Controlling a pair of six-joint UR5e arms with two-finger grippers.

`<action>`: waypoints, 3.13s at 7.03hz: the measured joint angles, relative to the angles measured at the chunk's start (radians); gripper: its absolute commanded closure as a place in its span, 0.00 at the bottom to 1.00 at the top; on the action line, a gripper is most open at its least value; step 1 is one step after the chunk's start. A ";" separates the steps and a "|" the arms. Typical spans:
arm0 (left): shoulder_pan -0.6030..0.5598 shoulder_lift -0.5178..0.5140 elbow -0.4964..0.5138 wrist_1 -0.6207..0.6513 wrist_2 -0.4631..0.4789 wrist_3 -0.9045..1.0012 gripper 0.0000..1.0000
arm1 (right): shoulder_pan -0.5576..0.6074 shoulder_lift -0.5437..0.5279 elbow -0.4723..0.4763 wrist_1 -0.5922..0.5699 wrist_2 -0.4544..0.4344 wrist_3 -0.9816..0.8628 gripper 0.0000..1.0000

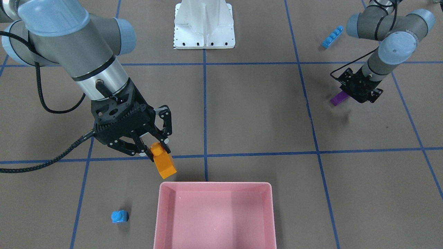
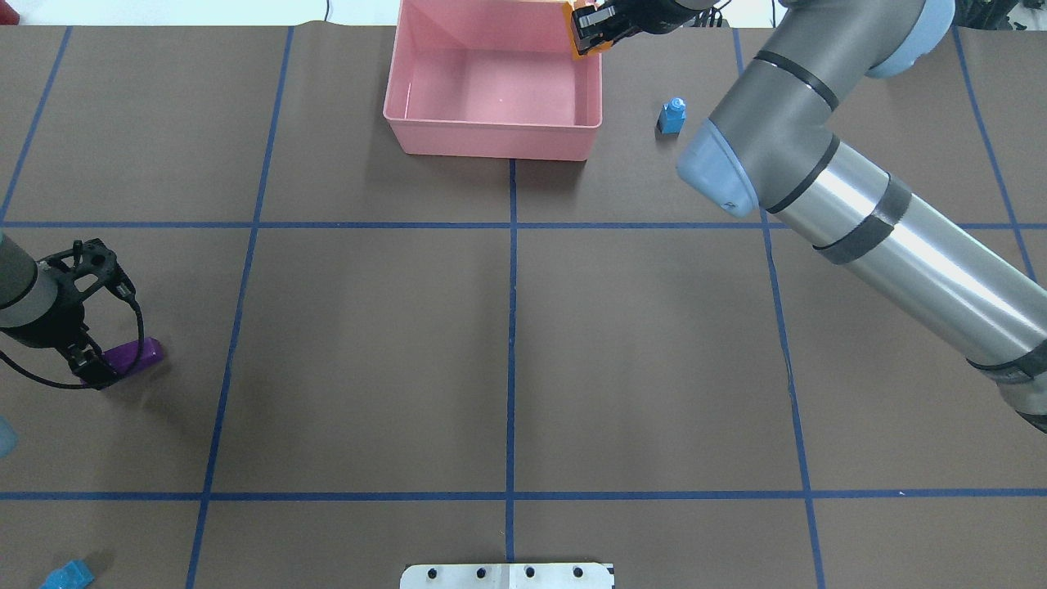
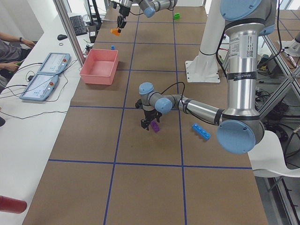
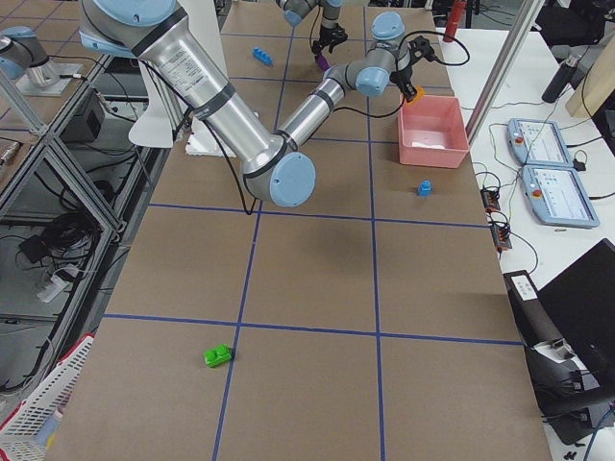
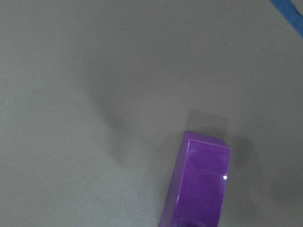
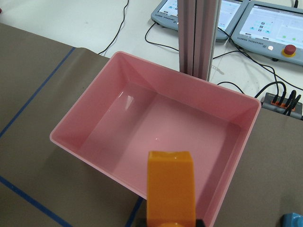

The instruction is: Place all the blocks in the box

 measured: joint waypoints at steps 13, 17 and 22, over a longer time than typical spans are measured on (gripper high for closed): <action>-0.026 0.010 -0.189 -0.002 -0.197 -0.306 1.00 | -0.087 0.327 -0.672 0.207 -0.141 0.004 0.01; -0.202 -0.160 -0.189 -0.001 -0.351 -0.485 1.00 | -0.030 0.333 -0.633 0.104 -0.033 0.081 0.01; -0.238 -0.571 -0.017 -0.045 -0.267 -0.978 1.00 | 0.136 0.106 -0.237 -0.389 0.051 -0.203 0.01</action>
